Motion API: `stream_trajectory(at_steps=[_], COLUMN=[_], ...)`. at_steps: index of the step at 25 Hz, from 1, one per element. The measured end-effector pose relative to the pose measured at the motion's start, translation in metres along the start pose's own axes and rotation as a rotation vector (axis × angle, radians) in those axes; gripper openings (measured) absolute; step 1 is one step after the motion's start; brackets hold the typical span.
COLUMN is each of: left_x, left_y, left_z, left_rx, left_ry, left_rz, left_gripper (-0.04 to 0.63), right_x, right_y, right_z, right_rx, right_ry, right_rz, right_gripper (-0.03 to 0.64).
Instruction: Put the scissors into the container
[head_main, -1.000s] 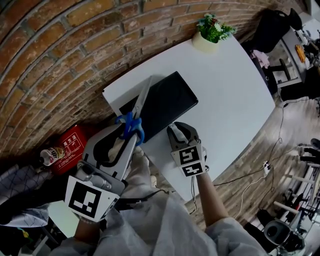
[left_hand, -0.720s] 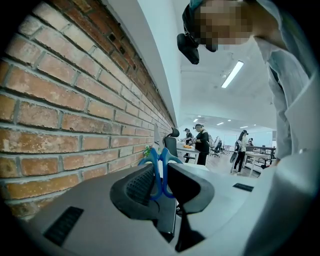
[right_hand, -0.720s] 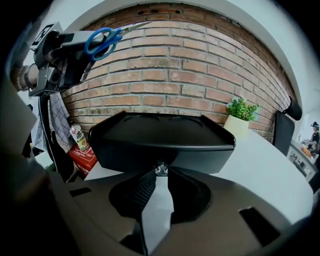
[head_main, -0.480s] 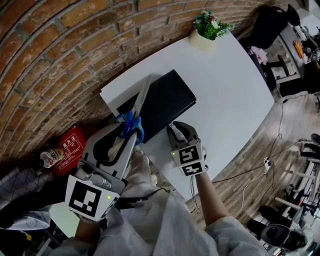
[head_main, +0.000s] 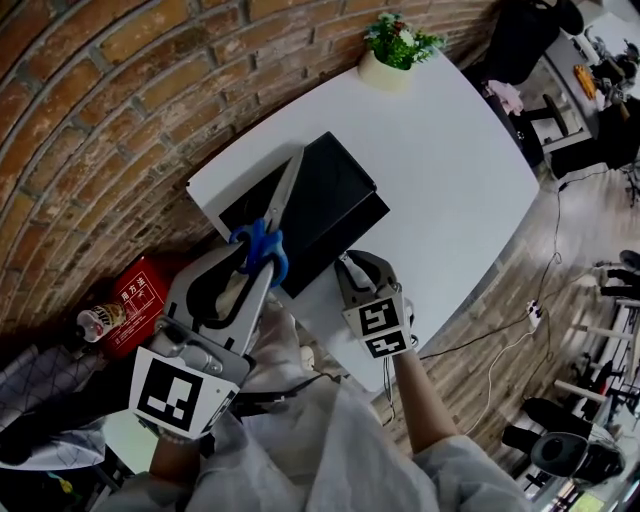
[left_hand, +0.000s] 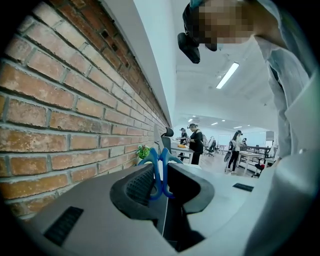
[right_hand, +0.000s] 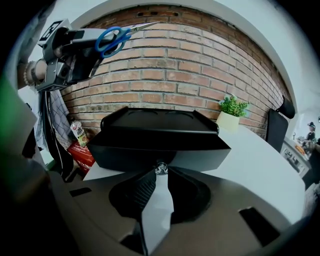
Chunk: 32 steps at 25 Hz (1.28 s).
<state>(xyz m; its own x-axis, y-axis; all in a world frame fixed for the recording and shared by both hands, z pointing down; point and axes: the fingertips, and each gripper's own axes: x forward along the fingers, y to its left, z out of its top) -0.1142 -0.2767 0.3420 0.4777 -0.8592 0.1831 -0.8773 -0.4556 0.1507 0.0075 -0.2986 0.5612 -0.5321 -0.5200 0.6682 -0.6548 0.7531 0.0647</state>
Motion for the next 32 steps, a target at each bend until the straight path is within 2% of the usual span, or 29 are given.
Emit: stream_trajectory(at_steps=[3,10,17,25,29,32], left_x=[0.002,0.002,0.003,0.003,0.002,0.004], left_y=[-0.006,-0.008,-0.032,-0.044,-0.048,-0.049], left_z=[0.001,-0.012,-0.005,-0.007,-0.009,-0.008], left_rx=[0.011,-0.022,0.028,0.036,0.003,0.035], left_ry=[-0.006,0.024,0.022,0.028,0.042,0.041], left_rz=[-0.016,-0.033,-0.045,-0.059,-0.065,-0.069], left_gripper=[0.100,0.100,0.100,0.100,0.100,0.100], right_x=[-0.008,-0.016,-0.043,-0.053,-0.053,-0.053], right_y=[0.001,0.003,-0.003,-0.003,-0.004,-0.004], right_z=[-0.008,-0.026,-0.045,-0.057,-0.057,-0.057], right_rx=[0.004,0.014,0.020,0.034,0.047,0.063], right_ry=[0.008,0.031,0.034,0.035,0.031,0.022], right_rz=[-0.007,-0.022,-0.031,-0.042,-0.053,-0.071], right_gripper=[0.094,0.094,0.094,0.094,0.094,0.094])
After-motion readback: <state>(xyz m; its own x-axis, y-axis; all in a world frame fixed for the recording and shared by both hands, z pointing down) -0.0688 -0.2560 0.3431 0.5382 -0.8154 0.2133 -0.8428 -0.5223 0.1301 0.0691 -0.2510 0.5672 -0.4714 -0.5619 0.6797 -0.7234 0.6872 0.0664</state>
